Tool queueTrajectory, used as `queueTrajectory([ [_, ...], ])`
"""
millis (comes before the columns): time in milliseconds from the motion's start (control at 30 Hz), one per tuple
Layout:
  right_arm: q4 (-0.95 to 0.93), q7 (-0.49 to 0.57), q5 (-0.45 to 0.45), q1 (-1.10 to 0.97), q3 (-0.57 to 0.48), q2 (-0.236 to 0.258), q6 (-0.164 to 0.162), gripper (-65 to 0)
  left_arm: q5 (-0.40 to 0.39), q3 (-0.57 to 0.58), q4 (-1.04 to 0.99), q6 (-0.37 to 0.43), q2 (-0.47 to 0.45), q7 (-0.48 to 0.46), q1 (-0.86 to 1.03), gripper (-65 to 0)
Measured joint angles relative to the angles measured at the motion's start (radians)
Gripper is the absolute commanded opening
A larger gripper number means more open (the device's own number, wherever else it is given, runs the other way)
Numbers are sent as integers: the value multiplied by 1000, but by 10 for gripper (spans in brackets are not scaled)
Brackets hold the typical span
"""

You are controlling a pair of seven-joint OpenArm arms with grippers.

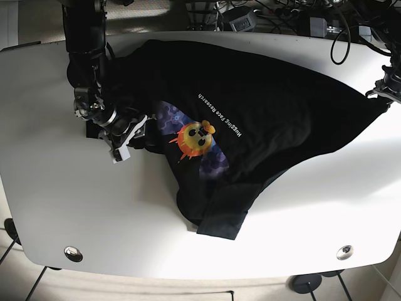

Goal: Fold the T-shirt properly
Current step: 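Pull the shirt corner with the right gripper to spread it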

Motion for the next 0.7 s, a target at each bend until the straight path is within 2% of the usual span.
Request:
queueTrajectory([
  [33, -1, -1, 0, -3, -1, -1, 13, -541, 0, 1, 0, 0, 0, 1, -6, -650],
  [67, -2, 0, 0, -10, 0, -4, 14, -629, 5, 2, 0, 1, 0, 2, -21, -650],
  [200, -5, -4, 3, -13, 21, -5, 24, -631, -1, 2, 0, 0, -1, -4, -42, -650],
  [267, -6, -41, -1, -10, 120, -15, 34, -631, 5, 2, -1, 0, 0, 1, -38, -650],
  [333, -7, -56, -19, -2, 211, -13, 11, -631, 3, 2, -1, 0, -1, 0, -42, -650],
  [400, -7, -106, -20, -1, 334, -2, 13, -631, 3, 2, -1, 0, -4, 1, -41, -650],
  [500, 18, -113, -23, -17, 401, -10, 20, -631, 3, 4, -1, 0, -17, 0, -42, -650],
  [567, 111, -127, -28, -43, 407, -10, 8, -631, 5, 5, -1, 0, -13, 3, -50, -650],
  [633, 208, -190, -23, -57, 432, -12, -52, -631, 7, 5, -1, 0, -12, 7, -74, -650],
  [700, 296, -220, -15, -84, 499, -25, -92, -631, -3, 6, 0, -5, -15, 0, -86, -650],
])
